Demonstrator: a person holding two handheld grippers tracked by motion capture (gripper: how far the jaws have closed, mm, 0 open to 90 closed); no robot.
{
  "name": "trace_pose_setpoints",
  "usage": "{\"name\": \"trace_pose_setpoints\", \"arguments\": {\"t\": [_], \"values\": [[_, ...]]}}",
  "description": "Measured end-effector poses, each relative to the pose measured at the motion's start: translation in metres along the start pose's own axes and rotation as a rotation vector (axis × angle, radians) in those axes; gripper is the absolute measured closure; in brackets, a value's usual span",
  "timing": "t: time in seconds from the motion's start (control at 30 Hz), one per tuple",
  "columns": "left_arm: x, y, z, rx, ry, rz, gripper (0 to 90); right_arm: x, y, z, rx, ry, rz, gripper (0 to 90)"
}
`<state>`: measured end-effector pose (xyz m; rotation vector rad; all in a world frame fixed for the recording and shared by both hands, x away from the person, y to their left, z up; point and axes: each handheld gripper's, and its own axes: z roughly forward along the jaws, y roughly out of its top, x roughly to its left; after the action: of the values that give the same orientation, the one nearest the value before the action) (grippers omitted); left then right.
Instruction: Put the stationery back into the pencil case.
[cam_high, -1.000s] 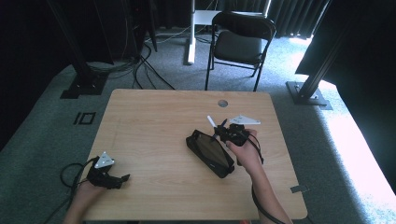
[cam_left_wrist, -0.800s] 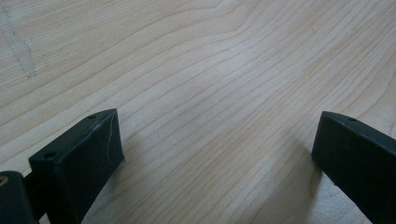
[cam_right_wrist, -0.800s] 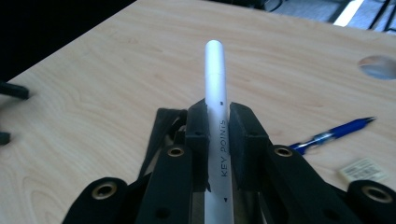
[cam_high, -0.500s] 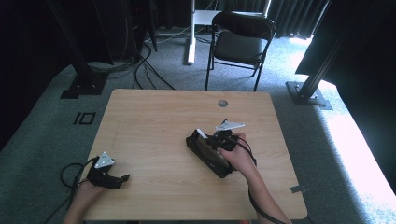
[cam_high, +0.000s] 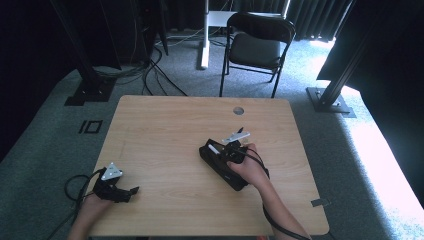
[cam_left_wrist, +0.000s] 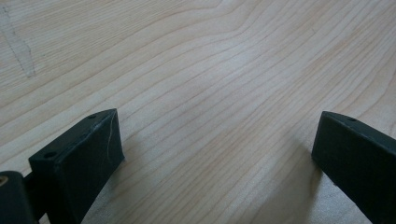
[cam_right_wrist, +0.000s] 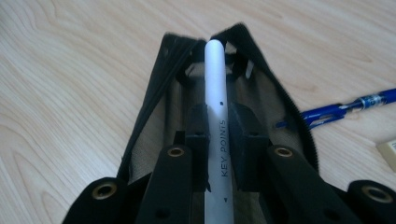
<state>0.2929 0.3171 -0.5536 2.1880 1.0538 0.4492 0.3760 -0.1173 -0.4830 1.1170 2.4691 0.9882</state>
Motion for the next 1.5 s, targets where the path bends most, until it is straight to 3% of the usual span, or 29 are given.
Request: {"name": "trace_pose_setpoints", "arguments": {"t": [0.2, 0.6, 0.73, 0.9, 1.17, 1.2, 1.5], "values": [[0.000, 0.000, 0.000, 0.000, 0.000, 0.000, 2.1, 0.003, 0.000, 0.007, 0.034, -0.021, -0.015, 78.5], [0.000, 0.000, 0.000, 0.000, 0.000, 0.000, 2.1, 0.008, 0.003, 0.021, 0.108, 0.014, -0.020, 76.0], [0.000, 0.000, 0.000, 0.000, 0.000, 0.000, 2.1, 0.007, 0.003, 0.021, 0.105, 0.015, -0.024, 74.2], [0.000, 0.000, 0.000, 0.000, 0.000, 0.000, 2.1, 0.005, 0.005, 0.009, 0.057, 0.026, -0.009, 72.7], [0.000, 0.000, 0.000, 0.000, 0.000, 0.000, 2.1, -0.005, 0.011, -0.018, -0.056, 0.063, 0.029, 70.3], [0.000, 0.000, 0.000, 0.000, 0.000, 0.000, 2.1, -0.009, 0.013, -0.027, -0.089, 0.063, 0.042, 70.3], [0.000, 0.000, 0.000, 0.000, 0.000, 0.000, 2.1, -0.032, 0.012, -0.046, -0.193, -0.004, 0.109, 69.1]]}}
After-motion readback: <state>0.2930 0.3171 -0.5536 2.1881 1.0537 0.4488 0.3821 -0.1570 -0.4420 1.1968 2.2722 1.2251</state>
